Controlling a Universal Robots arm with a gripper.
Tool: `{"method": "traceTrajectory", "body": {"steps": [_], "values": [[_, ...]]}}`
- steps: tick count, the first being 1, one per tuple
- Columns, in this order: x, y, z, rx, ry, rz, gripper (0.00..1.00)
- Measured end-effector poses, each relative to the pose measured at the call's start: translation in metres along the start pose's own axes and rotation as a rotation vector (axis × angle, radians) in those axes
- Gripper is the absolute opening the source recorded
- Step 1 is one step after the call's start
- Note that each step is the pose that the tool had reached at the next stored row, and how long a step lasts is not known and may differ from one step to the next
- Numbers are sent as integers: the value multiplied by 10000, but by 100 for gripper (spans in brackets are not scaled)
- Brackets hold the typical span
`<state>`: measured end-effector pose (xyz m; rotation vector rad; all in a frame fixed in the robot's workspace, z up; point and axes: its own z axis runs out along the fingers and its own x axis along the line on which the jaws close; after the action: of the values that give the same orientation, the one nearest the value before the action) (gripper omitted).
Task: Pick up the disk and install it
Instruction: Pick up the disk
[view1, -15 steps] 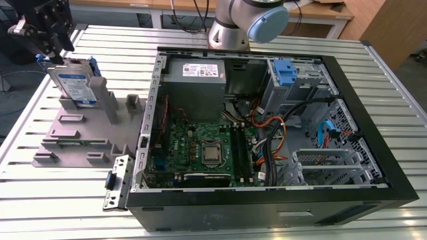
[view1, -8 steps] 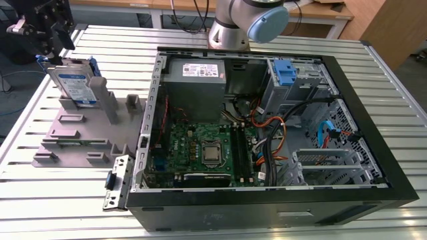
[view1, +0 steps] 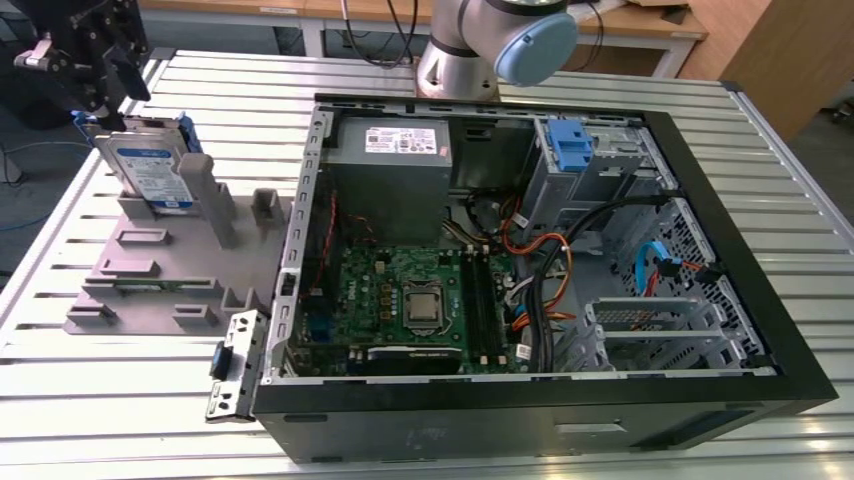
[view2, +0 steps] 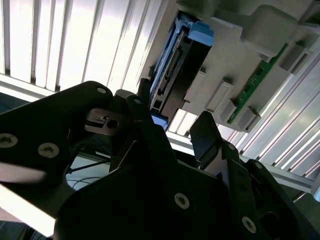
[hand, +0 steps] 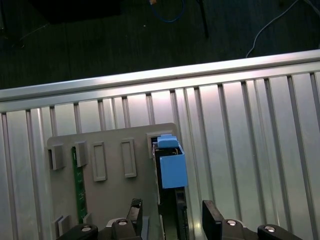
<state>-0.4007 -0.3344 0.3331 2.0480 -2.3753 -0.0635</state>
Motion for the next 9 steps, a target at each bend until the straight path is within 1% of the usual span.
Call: {"method": "traceTrajectory", "body": {"steps": [9], "values": [[0, 0, 10, 0, 0, 0, 59]]}}
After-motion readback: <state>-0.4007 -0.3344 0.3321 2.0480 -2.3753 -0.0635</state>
